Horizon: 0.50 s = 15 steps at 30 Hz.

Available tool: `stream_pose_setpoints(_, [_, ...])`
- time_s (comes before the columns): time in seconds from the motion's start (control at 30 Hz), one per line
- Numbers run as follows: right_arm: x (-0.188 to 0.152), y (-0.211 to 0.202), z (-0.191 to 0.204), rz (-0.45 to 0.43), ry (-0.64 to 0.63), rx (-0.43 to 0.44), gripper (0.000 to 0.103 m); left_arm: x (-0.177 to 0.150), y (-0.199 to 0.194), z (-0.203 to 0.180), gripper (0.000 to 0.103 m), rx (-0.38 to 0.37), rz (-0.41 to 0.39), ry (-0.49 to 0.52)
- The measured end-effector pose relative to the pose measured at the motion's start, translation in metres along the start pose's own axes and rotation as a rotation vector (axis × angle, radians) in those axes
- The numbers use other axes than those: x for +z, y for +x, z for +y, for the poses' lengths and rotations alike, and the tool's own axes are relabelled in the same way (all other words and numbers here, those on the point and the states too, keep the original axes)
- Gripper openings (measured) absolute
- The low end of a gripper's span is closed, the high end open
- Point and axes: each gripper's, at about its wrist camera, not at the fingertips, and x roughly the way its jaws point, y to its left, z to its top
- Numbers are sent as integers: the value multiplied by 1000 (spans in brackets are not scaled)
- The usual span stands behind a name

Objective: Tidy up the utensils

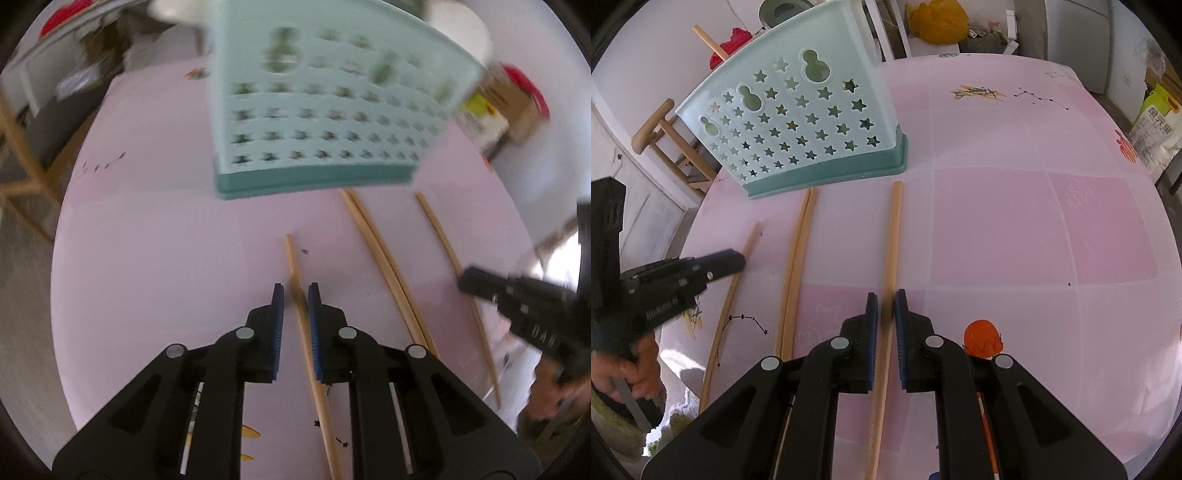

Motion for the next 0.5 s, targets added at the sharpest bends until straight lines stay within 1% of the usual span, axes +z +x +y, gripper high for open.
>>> stream_pose_setpoints(0.03, [0,0,0,1,-6,-2,11,-2,-2,5,12,-8,2,-16])
stream_pose_setpoints(0.07, [0,0,1,3,-13,-4,14,-1,-2,7,12,-13,7,-28])
stream_pose_setpoints(0.1, [1,0,3,4,-22,-3,19,-1,-2,8,12,-18,12,-32])
stream_pose_setpoints(0.17, [2,1,5,3,-39,-8,22,-1,-2,8,14,-18,16,-23])
stream_pose_setpoints(0.23, [3,2,10,0,-65,-33,23,-2,-1,4,14,-5,13,4])
stream_pose_setpoints(0.3, [6,5,14,-6,-85,-50,23,-6,-2,2,14,17,5,36])
stream_pose_setpoints(0.5, [11,10,22,-32,-127,-119,23,-18,-1,-20,15,122,-33,164])
